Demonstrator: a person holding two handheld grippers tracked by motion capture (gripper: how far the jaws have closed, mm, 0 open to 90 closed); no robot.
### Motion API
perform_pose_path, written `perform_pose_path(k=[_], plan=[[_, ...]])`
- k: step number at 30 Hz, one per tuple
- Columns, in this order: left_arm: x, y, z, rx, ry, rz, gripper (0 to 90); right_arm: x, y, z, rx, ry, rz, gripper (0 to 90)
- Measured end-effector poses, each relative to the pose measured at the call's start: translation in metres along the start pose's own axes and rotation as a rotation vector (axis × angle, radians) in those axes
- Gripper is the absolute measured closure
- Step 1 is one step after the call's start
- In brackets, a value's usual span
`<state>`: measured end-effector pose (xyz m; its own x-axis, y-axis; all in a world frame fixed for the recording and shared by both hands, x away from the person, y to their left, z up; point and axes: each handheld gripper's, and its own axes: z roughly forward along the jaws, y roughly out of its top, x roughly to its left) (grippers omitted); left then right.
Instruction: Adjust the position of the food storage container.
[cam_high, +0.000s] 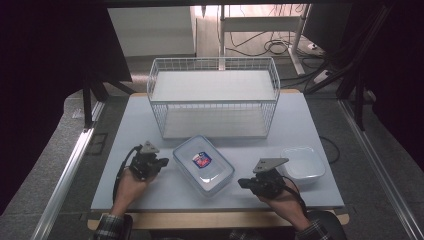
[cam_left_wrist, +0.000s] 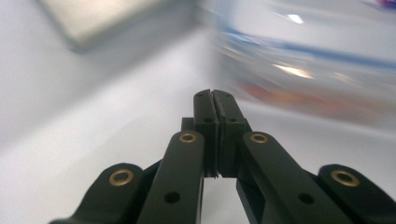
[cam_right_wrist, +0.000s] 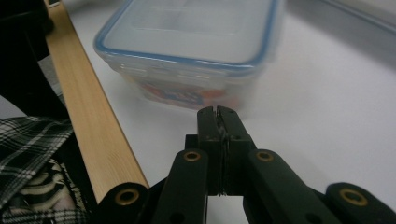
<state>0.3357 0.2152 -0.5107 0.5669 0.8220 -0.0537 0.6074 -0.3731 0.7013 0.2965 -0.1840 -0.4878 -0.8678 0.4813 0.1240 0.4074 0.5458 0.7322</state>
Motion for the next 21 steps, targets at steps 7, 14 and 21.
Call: perform_pose_path(k=[7, 14, 21], plan=[[0.01, 0.022, 0.029, -0.023, -0.098, -0.003, 89.2, 0.008, 0.01, 0.026, 0.037, 0.035, 0.001, 88.6], [0.004, 0.019, 0.027, -0.015, -0.124, -0.002, 89.7, 0.002, 0.011, 0.025, 0.05, -0.045, 0.003, 89.0], [-0.011, 0.016, 0.025, 0.004, -0.153, 0.02, 89.6, -0.017, 0.009, 0.017, 0.05, -0.125, 0.045, 88.8]])
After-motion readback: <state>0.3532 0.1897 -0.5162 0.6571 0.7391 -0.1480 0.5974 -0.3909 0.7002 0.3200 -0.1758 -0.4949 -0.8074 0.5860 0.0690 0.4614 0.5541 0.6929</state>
